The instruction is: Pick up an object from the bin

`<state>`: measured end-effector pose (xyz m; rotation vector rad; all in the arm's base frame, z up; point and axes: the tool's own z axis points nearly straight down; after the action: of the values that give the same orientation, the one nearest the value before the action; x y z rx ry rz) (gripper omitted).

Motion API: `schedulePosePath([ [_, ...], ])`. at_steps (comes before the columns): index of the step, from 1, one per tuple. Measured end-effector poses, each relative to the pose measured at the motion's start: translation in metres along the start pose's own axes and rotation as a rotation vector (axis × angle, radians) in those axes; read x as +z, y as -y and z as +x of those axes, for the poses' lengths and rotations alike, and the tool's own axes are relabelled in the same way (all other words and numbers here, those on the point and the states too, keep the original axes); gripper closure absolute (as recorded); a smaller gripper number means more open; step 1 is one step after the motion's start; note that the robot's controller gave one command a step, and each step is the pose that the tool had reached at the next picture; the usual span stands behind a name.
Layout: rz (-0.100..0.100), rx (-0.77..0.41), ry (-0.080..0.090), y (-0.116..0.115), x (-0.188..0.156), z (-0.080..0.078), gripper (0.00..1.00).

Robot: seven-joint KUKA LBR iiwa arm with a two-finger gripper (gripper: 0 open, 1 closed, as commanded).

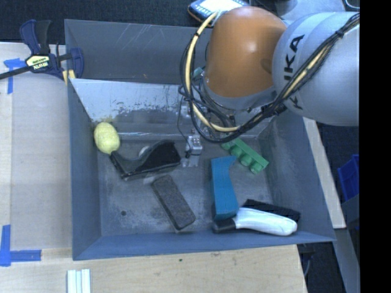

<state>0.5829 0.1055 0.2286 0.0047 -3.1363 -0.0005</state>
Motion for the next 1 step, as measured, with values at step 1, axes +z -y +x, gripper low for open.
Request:
schedulePosePath([
  [1,0.001,0.228,-0.004,0.0246,0.0817,0.0469,0.00],
])
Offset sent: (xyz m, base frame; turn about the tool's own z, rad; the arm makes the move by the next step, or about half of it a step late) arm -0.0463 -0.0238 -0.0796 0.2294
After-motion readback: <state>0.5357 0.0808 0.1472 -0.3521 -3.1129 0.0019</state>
